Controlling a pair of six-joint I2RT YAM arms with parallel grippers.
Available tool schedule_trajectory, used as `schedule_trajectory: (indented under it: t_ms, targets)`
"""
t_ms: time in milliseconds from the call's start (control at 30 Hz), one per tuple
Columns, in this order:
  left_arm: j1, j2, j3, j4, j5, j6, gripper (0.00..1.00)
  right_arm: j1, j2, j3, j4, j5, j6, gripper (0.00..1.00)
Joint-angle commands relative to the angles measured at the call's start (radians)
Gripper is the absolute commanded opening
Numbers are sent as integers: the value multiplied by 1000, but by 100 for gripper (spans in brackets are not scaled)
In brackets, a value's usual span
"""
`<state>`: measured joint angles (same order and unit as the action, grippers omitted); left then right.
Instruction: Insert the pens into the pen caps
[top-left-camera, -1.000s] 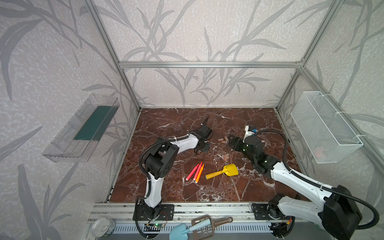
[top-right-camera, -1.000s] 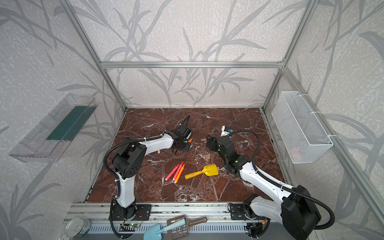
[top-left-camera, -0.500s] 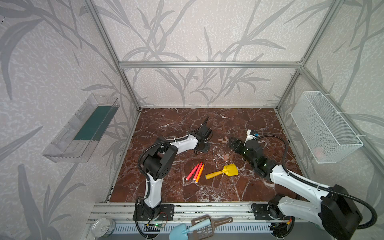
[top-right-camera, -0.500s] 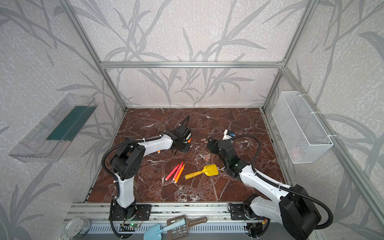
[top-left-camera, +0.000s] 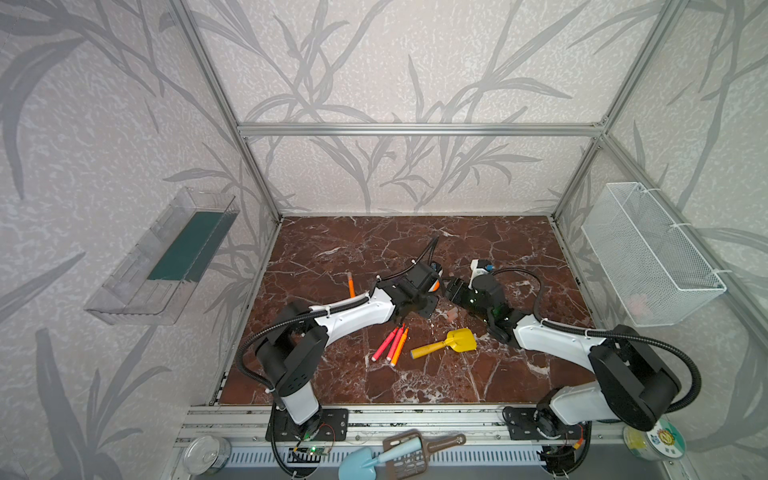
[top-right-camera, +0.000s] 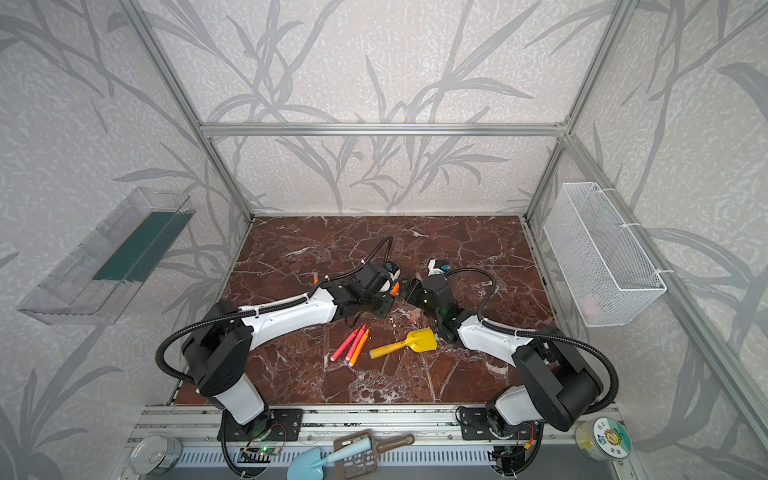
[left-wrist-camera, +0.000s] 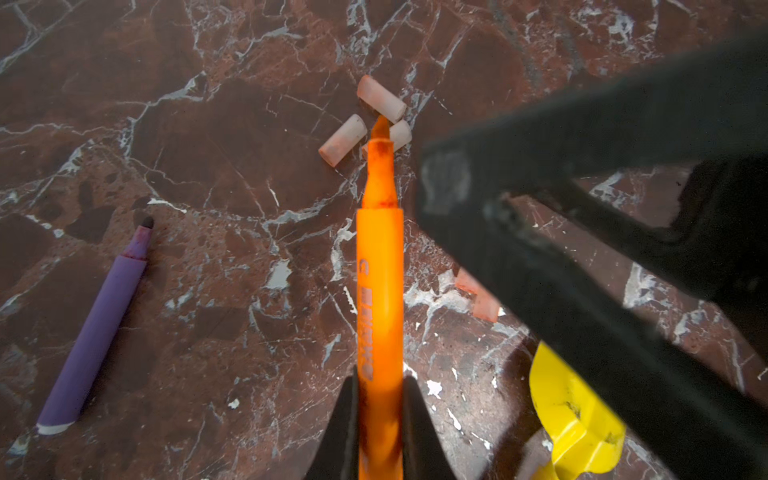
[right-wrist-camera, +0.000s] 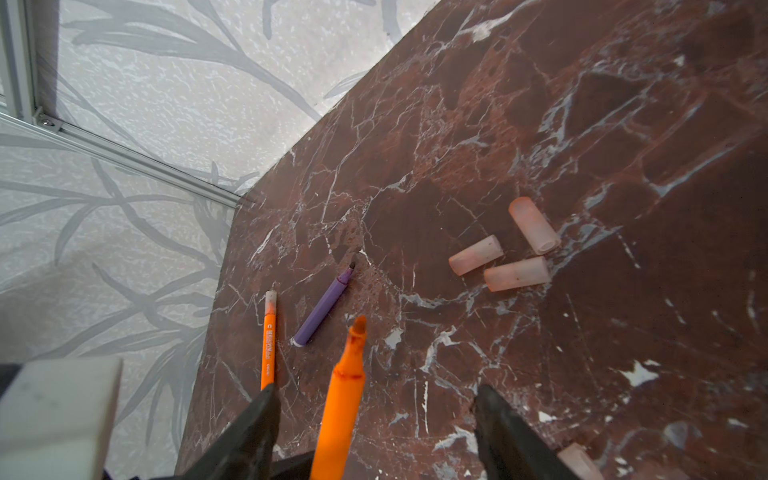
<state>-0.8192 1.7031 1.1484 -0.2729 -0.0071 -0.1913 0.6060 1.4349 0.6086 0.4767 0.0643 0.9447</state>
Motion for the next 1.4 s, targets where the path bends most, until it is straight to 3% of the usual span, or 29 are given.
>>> schedule_trajectory:
  t_ms: [0,267,600,833,1133,1367]
  targets:
    - [-20,-32,-13,37,12,17,9,-6,17,16,79,-40,31,71]
    - [-53,-53,-29,71,14,20,8,-6,42,7,121,-64,60,58]
    - [-58,-46,-28,82,14,21,7,-6,60,-8,160,-72,89,27]
    - [-58,-51,-35,88,9,24,8,-6,65,-3,154,-79,92,12]
    - [-59,-53,-58,145,3,30,27,-7,58,-27,208,-135,125,3]
    - [-58,-53,-85,224,3,28,33,-6,76,-66,326,-171,183,1]
